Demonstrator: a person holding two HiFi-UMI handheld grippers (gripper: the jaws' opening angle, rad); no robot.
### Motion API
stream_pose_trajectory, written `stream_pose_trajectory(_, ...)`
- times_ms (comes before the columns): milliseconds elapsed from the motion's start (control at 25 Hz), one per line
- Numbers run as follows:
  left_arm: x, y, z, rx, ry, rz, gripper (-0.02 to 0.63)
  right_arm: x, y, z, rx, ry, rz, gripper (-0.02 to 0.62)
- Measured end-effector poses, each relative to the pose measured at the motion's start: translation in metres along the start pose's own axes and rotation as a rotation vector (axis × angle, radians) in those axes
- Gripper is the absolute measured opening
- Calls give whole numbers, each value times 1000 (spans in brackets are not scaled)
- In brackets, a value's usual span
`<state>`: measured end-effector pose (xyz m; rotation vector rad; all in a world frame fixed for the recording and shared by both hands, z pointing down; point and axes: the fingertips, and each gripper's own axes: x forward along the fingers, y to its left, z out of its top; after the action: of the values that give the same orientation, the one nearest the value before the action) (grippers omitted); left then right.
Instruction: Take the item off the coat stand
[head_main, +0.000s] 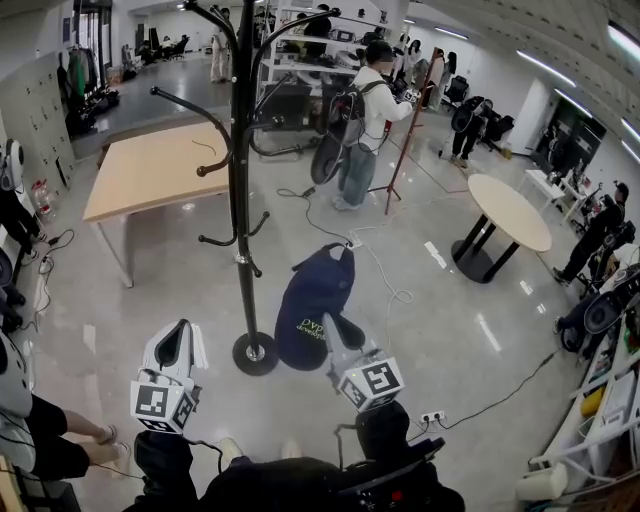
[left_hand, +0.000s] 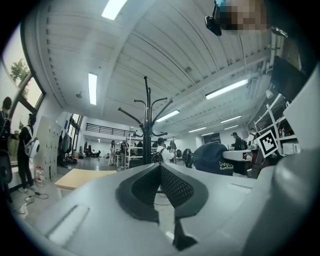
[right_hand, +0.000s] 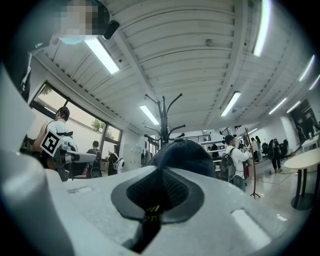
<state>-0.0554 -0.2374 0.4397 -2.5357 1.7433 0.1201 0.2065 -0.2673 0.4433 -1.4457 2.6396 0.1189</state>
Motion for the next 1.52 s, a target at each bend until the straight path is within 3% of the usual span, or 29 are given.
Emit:
stream_pose_trajectory(520,2,-29,-8,-5,6,16,3,-23,-23,-6,-5,10,-2,8)
stream_pose_trajectory(1520,0,-40,-5,6,8,43,3,-34,-26,-14,28,14,21,8)
